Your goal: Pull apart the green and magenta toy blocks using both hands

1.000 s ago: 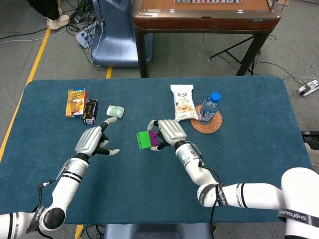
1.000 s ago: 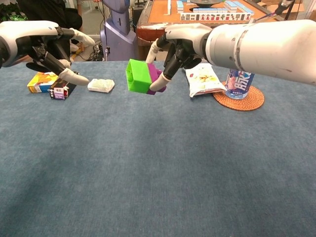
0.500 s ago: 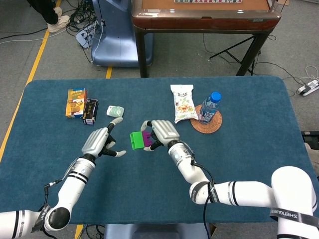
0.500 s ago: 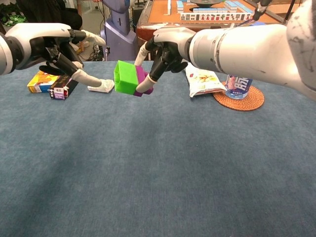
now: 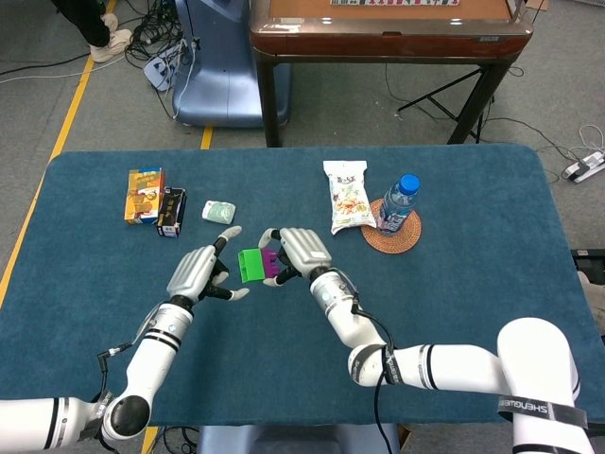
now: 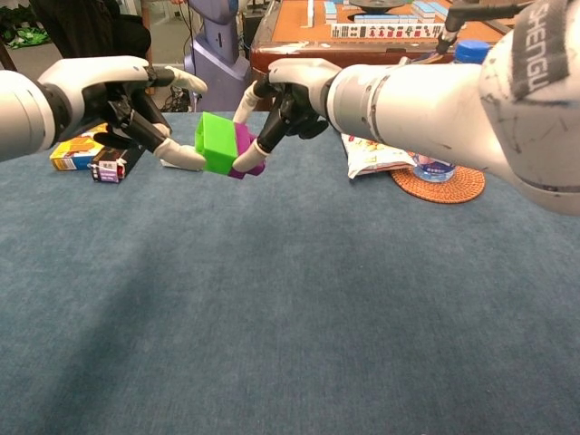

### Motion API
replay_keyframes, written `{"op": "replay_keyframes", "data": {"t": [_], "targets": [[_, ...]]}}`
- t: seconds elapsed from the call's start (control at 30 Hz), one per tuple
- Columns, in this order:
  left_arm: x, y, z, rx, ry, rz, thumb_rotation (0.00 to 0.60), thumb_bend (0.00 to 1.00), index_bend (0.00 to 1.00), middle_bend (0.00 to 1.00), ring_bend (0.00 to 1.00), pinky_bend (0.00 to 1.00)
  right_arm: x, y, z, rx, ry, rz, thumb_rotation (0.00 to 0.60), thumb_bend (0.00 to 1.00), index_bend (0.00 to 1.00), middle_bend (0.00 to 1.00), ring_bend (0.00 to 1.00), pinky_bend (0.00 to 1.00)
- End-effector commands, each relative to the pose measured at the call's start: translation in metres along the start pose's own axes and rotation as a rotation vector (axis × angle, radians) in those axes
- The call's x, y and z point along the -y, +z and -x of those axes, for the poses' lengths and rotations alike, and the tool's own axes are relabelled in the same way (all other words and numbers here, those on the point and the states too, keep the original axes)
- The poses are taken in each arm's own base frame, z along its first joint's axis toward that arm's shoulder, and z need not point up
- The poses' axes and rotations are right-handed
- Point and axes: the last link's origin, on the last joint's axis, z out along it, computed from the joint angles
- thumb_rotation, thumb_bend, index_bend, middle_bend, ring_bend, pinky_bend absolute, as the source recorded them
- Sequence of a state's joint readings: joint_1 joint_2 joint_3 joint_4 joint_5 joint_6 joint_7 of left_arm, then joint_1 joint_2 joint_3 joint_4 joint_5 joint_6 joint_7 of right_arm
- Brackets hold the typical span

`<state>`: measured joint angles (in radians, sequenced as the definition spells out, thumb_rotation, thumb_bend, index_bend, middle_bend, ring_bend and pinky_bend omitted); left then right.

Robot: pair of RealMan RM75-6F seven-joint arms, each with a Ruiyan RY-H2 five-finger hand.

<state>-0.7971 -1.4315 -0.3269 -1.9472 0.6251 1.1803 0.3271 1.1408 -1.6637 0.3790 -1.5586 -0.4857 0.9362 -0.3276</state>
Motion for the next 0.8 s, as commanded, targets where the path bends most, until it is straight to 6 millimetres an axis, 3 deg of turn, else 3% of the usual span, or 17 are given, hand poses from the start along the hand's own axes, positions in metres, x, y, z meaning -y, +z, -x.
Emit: {"op": "replay_keyframes", "data": {"t": [0.03, 0.37, 0.8], "targets": [[-0.0014, 0.0013, 0.0031, -0.015, -0.004, -0.006, 0.600, 0.00, 0.13, 1.00, 1.00, 1.00, 0.0010, 0.0010, 0.0008, -0.005, 0.008, -0.001, 0.600, 0.00, 0.58, 1.00, 1.00, 1.00], [0.0005, 0.0025, 0.0090, -0.078, -0.021, -0.020, 0.600, 0.00, 0.31, 1.00, 1.00, 1.00, 0.0029, 0.0028, 0.0047, -0.007, 0.034, -0.003, 0.600, 0.00, 0.59, 1.00, 1.00, 1.00], [0.0034, 0.0033, 0.0127, -0.096, -0.032, -0.022, 0.600, 0.00, 0.43, 1.00, 1.00, 1.00, 0.0056, 0.0035, 0.0088, 0.017, 0.073, -0.010, 0.600, 0.00, 0.59, 1.00, 1.00, 1.00]]}}
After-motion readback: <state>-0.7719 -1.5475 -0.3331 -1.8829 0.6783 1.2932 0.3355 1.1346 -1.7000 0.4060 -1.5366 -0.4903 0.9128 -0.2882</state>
